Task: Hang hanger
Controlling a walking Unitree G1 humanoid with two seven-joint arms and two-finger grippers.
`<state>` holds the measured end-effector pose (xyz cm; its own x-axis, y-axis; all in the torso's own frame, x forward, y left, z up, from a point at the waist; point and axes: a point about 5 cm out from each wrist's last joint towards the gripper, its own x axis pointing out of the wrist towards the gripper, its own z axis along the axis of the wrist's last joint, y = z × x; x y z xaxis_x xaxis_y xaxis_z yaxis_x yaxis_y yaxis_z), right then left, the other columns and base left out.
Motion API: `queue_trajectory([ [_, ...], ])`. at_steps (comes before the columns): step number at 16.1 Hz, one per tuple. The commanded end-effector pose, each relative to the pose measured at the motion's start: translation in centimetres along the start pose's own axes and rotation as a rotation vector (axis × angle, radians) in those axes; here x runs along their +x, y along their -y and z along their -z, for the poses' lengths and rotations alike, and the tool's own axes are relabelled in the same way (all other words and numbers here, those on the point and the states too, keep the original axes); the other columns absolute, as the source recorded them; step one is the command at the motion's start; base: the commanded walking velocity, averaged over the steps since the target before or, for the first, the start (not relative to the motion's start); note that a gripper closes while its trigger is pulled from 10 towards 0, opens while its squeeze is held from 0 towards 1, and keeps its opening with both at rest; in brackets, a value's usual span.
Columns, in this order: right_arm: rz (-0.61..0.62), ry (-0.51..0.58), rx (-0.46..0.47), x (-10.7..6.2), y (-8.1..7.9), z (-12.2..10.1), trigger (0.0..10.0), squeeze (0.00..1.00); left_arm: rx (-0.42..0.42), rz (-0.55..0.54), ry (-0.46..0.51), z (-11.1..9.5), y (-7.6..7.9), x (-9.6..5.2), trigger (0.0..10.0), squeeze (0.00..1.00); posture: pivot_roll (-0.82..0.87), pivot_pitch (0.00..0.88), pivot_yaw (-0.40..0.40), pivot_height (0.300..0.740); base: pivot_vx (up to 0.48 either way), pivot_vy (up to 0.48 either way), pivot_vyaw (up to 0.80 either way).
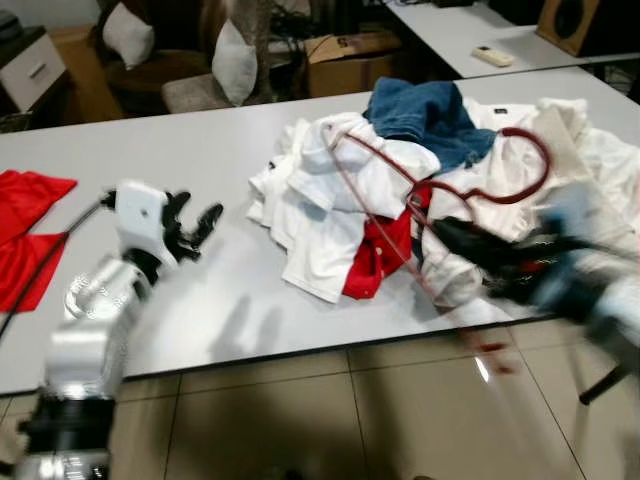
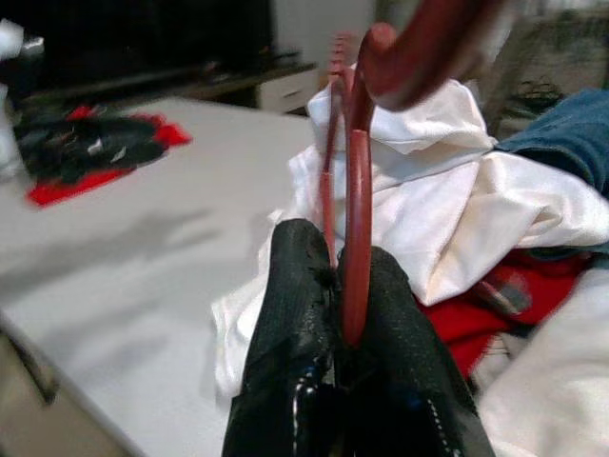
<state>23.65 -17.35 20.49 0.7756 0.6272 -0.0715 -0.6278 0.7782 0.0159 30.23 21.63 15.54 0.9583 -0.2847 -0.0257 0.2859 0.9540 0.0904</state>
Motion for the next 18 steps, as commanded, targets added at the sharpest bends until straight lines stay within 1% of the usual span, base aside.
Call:
queue_trajectory([
  [1, 0.047, 0.008, -0.026, 0.3, -0.4, 0.1, 10.0, 0.0, 0.018, -0.013, 0.015, -0.7, 0.0, 0.0, 10.0, 0.0, -0.15, 0.0, 0.123, 0.74, 0.0, 0.0, 0.0],
  [2, 0.169, 0.047, 0.017, 1.5, -0.8, 1.1, 10.0, 0.0, 0.016, 0.001, 0.021, -0.8, 0.7, 0.8, 10.0, 0.0, -0.16, 0.0, 0.148, 0.74, 0.0, 0.364, 0.0],
  [3, 0.203, 0.141, 0.056, 2.4, -1.7, 1.0, 10.0, 0.0, 0.026, 0.029, 0.027, -1.2, 1.5, 1.7, 10.0, 0.0, -0.17, 0.0, 0.158, 0.74, 0.0, 0.371, 0.0],
  [4, 0.234, 0.178, 0.099, 2.7, -2.3, 1.0, 10.0, 0.0, 0.034, 0.043, 0.031, -1.4, 2.1, 2.2, 10.0, 0.0, -0.16, 0.0, 0.158, 0.74, 0.0, 0.379, 0.0],
  [6, 0.309, 0.171, 0.084, 3.3, -3.0, 1.8, 10.0, 0.0, 0.043, 0.037, 0.028, -1.6, 2.5, 2.5, 10.0, 0.0, -0.17, 0.0, 0.166, 0.74, 0.0, 0.392, 0.0],
  [7, 0.298, 0.174, 0.097, 3.3, -3.5, 2.1, 10.0, 0.0, 0.04, 0.036, 0.022, -1.3, 2.7, 2.6, 10.0, 0.0, -0.18, 0.0, 0.171, 0.74, 0.0, 0.405, 0.0],
  [8, 0.278, 0.164, 0.075, 3.2, -4.0, 2.4, 10.0, 0.0, 0.066, 0.041, 0.011, -0.9, 2.9, 2.7, 10.0, 0.0, -0.18, 0.0, 0.159, 0.74, 0.0, 0.409, 0.0],
  [9, 0.276, 0.187, 0.062, 3.2, -4.1, 1.9, 10.0, 0.0, 0.066, 0.027, 0.021, -1.3, 3.1, 2.6, 10.0, 0.0, -0.15, 0.0, 0.113, 0.74, 0.0, 0.405, 0.0],
  [10, 0.266, 0.24, 0.056, 3.5, -4.0, 0.8, 10.0, 0.0, 0.05, -0.001, 0.038, -1.8, 3.0, 2.3, 10.0, 0.0, -0.13, 0.0, 0.094, 0.74, 0.0, 0.405, 0.0],
  [11, 0.231, 0.279, 0.022, 3.9, -4.1, 0.0, 10.0, 0.0, 0.036, -0.029, 0.038, -1.8, 2.7, 1.8, 10.0, 0.0, -0.12, 0.0, 0.083, 0.74, 0.0, 0.405, 0.0],
  [12, 0.177, 0.297, -0.047, 4.0, -4.4, -0.5, 10.0, 0.0, 0.037, -0.052, 0.022, -1.2, 2.6, 1.1, 10.0, 0.0, -0.13, 0.0, 0.056, 0.74, 0.0, 0.405, 0.0],
  [14, 0.151, 0.316, -0.048, 4.1, -4.5, -1.2, 10.0, 0.0, 0.05, -0.09, 0.017, -0.9, 2.1, 0.5, 10.0, 0.0, -0.12, 0.0, 0.027, 0.74, 0.0, 0.411, 0.0],
  [15, 0.165, 0.289, -0.06, 4.4, -4.0, -0.8, 10.0, 0.0, 0.051, -0.104, 0.022, -1.0, 2.2, 0.6, 10.0, 0.0, -0.12, 0.0, 0.019, 0.74, 0.0, 0.409, 0.0],
  [16, 0.209, 0.243, -0.052, 4.6, -3.3, 0.0, 10.0, 0.0, 0.069, -0.09, 0.022, -1.1, 2.7, 0.6, 10.0, 0.0, -0.12, 0.0, 0.014, 0.74, 0.0, 0.409, 0.0],
  [17, 0.23, 0.197, -0.041, 4.7, -2.9, 0.8, 10.0, 0.0, 0.084, -0.074, 0.019, -1.2, 3.1, 0.6, 10.0, 0.0, -0.12, 0.0, 0.011, 0.74, 0.0, 0.409, 0.0],
  [18, 0.236, 0.182, -0.038, 4.5, -2.8, 1.2, 10.0, 0.0, 0.086, -0.07, 0.02, -1.2, 3.3, 0.6, 10.0, 0.0, -0.12, 0.0, 0.012, 0.74, 0.0, 0.405, 0.0],
])
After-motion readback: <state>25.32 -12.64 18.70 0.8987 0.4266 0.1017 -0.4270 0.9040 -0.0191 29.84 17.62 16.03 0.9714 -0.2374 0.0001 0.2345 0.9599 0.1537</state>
